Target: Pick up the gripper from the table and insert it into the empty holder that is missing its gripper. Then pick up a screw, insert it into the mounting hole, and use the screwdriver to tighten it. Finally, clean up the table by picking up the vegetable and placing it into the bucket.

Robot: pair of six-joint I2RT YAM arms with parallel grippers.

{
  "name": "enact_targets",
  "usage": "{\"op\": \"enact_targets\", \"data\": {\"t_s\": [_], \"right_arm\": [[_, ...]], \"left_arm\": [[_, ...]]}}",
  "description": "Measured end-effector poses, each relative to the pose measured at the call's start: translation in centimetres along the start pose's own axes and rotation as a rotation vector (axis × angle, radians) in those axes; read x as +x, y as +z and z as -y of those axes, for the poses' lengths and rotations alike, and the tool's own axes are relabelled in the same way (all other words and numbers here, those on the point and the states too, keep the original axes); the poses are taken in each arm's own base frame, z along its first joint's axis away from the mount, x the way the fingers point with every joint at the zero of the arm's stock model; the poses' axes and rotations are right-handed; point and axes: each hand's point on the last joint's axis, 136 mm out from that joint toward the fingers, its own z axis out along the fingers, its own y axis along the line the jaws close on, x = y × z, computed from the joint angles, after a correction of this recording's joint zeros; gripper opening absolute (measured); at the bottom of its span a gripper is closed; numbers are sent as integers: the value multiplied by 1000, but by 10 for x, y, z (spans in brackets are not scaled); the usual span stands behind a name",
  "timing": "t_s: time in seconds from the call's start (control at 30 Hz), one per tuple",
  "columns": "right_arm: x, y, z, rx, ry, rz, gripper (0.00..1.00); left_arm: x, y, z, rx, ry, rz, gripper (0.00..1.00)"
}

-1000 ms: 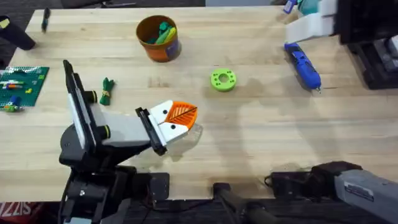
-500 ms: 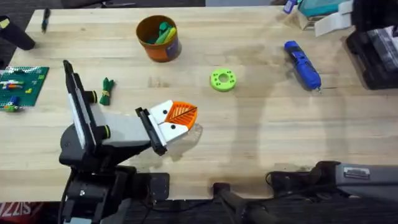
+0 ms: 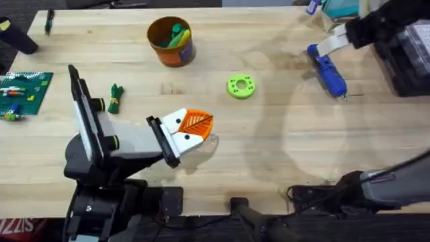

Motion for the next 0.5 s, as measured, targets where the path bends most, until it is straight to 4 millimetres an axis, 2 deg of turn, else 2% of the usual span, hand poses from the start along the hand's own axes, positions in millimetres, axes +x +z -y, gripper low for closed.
{"op": "enact_targets", "data": {"t_s": [0.3, 0.5], "right_arm": [[8, 66, -3, -80, -14, -67, 994], [10, 87, 4, -79, 3, -74, 994]], "left_arm": [[0, 0, 0, 0, 1, 0, 1], [0, 0, 0, 0, 0, 0, 1]]}}
